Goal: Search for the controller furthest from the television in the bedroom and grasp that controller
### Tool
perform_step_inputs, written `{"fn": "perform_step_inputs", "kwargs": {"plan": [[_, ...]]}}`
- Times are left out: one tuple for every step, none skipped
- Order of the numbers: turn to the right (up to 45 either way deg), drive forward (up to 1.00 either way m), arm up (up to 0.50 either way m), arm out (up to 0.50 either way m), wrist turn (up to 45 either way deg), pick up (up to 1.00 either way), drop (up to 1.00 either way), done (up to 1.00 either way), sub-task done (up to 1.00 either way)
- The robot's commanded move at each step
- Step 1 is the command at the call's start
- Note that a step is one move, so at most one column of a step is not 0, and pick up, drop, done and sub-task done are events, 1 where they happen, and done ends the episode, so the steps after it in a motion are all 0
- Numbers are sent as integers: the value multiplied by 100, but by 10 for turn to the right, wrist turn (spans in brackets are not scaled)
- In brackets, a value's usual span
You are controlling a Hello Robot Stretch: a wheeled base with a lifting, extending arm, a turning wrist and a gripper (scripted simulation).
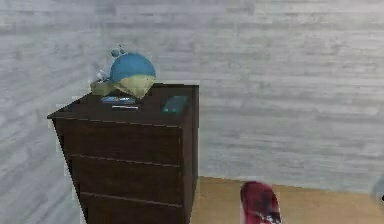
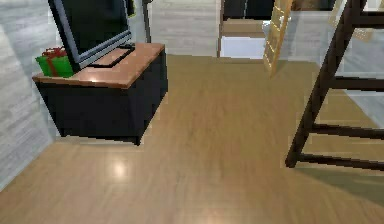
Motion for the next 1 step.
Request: {"fn": "perform_step_inputs", "kwargs": {"plan": [[0, 30, 0, 0, 0, 0, 0, 0, 0]]}}
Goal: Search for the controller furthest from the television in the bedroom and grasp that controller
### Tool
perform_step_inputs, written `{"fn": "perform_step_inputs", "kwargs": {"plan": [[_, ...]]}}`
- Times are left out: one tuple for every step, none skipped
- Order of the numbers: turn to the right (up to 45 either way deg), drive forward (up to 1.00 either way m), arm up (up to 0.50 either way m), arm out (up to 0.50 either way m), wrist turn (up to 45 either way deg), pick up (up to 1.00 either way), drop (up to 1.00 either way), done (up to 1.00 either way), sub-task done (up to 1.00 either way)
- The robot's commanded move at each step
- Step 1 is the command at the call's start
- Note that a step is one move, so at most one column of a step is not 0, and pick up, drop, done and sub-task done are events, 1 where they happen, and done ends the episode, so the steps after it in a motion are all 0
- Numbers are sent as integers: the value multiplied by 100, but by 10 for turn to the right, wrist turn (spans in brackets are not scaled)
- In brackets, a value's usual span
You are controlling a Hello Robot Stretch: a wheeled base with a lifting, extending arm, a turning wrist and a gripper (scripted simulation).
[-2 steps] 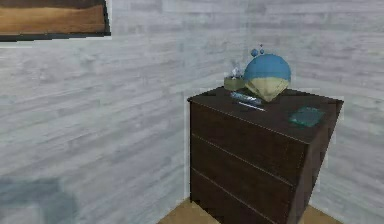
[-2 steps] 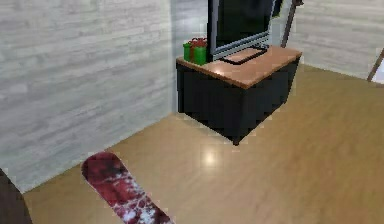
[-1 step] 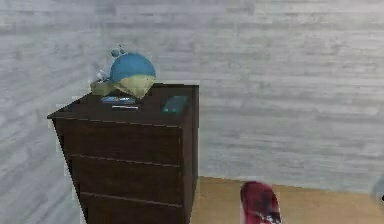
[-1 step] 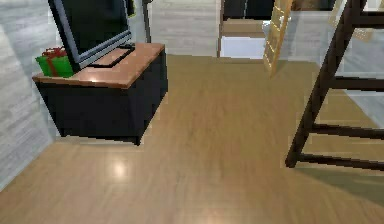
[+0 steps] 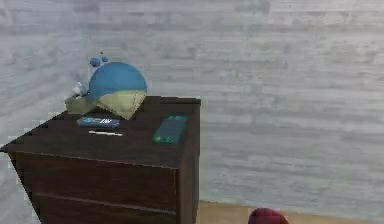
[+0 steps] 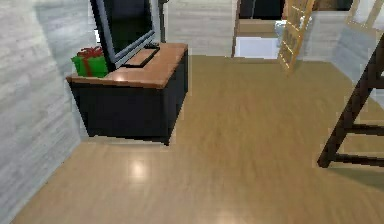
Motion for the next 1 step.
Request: {"fn": "perform_step_inputs", "kwargs": {"plan": [[-450, 0, 0, 0, 0, 0, 0, 0, 0]]}}
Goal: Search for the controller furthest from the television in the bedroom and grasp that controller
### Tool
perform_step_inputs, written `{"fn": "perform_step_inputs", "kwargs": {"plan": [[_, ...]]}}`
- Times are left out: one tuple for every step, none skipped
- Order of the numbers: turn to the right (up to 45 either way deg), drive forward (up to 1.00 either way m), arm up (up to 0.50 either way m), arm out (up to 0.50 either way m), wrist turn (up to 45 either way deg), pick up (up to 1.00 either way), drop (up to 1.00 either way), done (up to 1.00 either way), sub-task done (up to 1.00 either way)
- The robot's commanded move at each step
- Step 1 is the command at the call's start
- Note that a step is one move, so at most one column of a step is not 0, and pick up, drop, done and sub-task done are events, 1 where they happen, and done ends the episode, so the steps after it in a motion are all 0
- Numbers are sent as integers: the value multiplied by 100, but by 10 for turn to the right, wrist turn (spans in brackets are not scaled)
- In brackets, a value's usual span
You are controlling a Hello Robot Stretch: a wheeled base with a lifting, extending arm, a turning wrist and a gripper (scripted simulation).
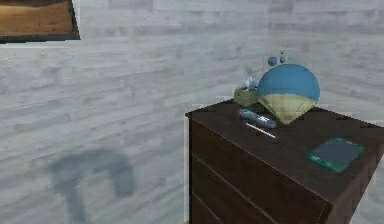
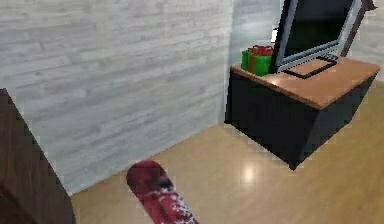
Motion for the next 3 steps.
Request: {"fn": "perform_step_inputs", "kwargs": {"plan": [[-450, 0, 0, 0, 0, 0, 0, 0, 0], [0, 0, 50, 0, 0, 0, 0, 0, 0], [0, 0, 38, 0, 0, 0, 0, 0, 0]]}}
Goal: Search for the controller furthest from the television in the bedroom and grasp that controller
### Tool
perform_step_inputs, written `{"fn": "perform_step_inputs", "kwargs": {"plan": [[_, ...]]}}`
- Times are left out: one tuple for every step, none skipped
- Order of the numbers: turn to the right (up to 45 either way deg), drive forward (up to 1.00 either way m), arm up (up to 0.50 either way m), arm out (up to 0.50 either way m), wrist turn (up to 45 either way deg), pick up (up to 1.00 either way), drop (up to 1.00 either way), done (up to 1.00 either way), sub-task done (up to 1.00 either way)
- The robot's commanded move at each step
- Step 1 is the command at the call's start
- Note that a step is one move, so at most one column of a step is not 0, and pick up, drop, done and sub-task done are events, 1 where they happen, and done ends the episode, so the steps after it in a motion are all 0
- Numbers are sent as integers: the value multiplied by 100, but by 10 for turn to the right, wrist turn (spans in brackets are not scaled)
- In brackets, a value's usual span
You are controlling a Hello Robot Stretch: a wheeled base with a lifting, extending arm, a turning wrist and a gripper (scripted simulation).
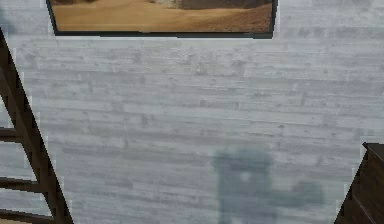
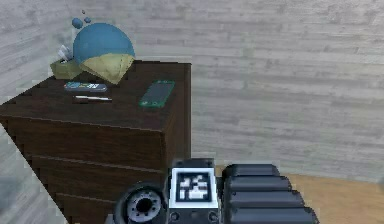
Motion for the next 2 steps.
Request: {"fn": "perform_step_inputs", "kwargs": {"plan": [[0, 0, 0, 46, 0, 0, 0, 0, 0], [0, 0, 0, 0, 450, 0, 0, 0, 0]]}}
